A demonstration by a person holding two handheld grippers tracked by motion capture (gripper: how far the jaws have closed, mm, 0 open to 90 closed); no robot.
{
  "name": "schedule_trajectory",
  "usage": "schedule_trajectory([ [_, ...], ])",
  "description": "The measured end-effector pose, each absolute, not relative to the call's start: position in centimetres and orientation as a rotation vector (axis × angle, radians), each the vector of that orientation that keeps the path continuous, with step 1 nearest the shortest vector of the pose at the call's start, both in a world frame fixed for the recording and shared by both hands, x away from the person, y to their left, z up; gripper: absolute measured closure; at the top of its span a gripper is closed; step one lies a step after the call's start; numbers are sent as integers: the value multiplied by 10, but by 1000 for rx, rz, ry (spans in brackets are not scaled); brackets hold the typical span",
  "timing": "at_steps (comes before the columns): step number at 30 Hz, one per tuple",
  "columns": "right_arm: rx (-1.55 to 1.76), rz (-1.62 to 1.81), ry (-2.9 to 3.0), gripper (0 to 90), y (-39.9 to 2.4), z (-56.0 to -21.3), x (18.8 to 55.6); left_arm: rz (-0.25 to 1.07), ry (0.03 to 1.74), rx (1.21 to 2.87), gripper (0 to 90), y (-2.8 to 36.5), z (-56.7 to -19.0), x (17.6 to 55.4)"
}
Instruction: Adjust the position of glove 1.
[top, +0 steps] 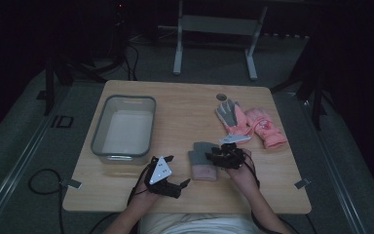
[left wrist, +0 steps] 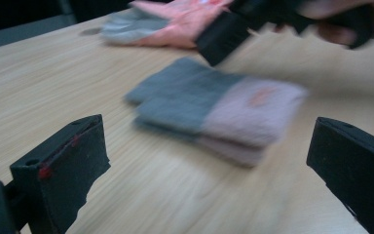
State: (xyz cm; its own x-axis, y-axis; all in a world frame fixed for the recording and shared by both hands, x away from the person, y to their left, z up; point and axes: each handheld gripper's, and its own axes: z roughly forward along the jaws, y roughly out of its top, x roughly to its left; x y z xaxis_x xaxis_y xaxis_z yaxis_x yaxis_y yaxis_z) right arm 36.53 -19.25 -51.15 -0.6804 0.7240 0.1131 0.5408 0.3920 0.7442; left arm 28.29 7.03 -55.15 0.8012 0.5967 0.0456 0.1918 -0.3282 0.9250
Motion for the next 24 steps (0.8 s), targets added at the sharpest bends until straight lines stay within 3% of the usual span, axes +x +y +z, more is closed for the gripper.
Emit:
schedule_trajectory([
  [3,1098,1178,2386,598,-208,-502,370,380,566,1973,9,57,-541,281],
  [8,1108,1159,2387,591,-226,-493,386,363,436,2042,17,34,-534,282],
  [17,1127,1146,2421,590,-218,-497,413,349,243,2199,156,7,-530,303],
  [24,1206,1116,2451,522,-208,-523,425,355,169,2301,267,4,-545,313],
])
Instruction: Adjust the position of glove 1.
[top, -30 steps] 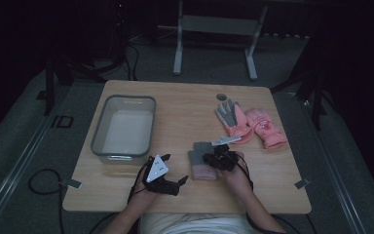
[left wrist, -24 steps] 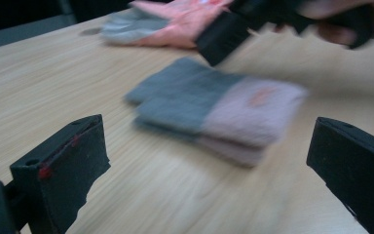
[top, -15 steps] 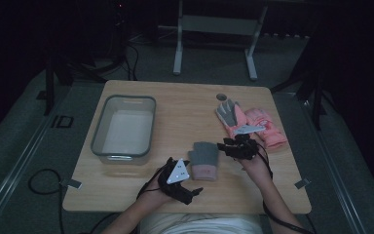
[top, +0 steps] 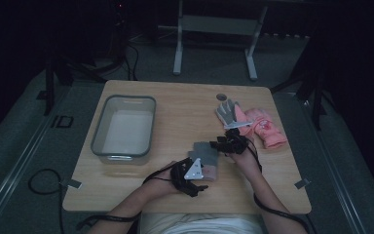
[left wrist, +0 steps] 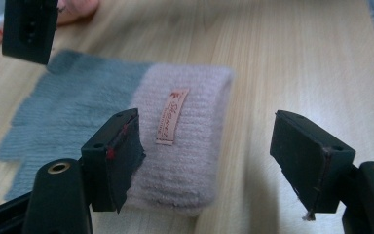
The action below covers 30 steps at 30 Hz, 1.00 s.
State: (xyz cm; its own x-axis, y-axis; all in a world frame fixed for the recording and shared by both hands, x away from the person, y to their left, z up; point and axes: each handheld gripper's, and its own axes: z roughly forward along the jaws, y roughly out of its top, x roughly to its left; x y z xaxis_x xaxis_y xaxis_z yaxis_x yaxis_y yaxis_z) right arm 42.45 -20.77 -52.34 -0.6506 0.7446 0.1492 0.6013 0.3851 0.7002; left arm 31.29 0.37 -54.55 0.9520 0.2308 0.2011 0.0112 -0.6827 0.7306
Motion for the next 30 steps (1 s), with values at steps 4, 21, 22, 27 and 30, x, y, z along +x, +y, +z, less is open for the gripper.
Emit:
schedule_trajectory([
  [4,1222,1067,2487,485,-204,-536,429,358,164,2307,306,1,-544,319],
  [21,1286,1093,2544,663,-204,-546,431,506,101,2319,399,-2,-553,317],
  [22,1295,1098,2551,687,-204,-546,431,525,104,2316,418,-3,-554,317],
  [27,1283,1070,2578,739,-200,-543,431,633,73,2324,497,-9,-558,313],
  [30,1264,1050,2578,751,-196,-541,430,591,113,2323,666,-8,-550,316],
])
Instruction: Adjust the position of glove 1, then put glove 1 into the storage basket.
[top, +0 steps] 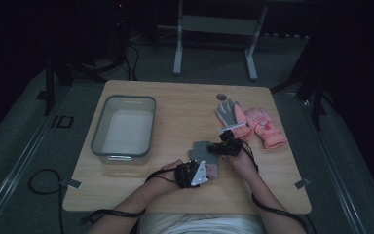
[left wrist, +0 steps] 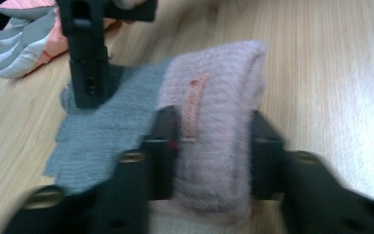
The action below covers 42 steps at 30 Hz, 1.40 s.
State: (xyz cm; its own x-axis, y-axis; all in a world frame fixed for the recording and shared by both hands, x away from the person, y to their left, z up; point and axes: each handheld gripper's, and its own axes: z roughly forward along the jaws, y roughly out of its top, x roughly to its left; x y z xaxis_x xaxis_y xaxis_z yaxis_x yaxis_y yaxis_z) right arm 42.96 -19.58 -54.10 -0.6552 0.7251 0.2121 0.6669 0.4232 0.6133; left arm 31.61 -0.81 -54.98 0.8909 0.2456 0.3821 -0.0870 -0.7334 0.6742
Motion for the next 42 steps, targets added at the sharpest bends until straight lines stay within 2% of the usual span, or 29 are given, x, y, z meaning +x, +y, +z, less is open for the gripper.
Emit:
schedule_trajectory([
  [8,1251,1110,2568,760,-193,-531,428,547,136,2352,697,-3,-532,320],
  [20,1149,1212,2539,760,-183,-487,428,557,124,2348,703,19,-490,327],
  [42,974,1252,2554,760,-125,-441,439,624,192,2381,706,73,-448,331],
])
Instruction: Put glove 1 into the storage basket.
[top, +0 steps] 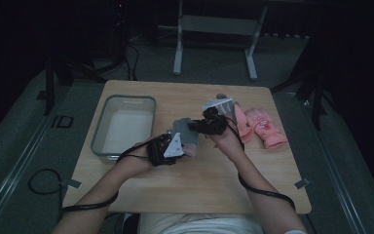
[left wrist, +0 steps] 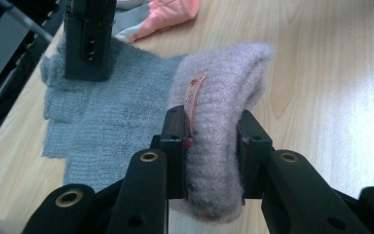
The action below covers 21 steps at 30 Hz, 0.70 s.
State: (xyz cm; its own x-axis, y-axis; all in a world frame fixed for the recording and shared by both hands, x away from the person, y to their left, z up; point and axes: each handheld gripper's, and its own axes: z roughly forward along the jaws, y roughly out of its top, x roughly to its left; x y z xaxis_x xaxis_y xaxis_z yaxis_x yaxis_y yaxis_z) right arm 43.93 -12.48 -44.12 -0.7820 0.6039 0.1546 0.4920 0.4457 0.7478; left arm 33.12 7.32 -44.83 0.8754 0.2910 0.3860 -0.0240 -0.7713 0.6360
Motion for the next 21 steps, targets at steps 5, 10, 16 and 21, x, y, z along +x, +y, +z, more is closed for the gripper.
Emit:
schedule_trajectory([
  [5,938,1265,2556,760,-107,-428,446,659,204,2403,706,86,-437,334],
  [10,897,1266,2559,761,-89,-417,451,681,209,2432,706,101,-426,337],
  [16,861,1308,2563,761,-67,-405,454,699,240,2443,707,124,-419,340],
  [21,814,1340,2573,762,-45,-399,453,709,255,2482,707,147,-419,342],
])
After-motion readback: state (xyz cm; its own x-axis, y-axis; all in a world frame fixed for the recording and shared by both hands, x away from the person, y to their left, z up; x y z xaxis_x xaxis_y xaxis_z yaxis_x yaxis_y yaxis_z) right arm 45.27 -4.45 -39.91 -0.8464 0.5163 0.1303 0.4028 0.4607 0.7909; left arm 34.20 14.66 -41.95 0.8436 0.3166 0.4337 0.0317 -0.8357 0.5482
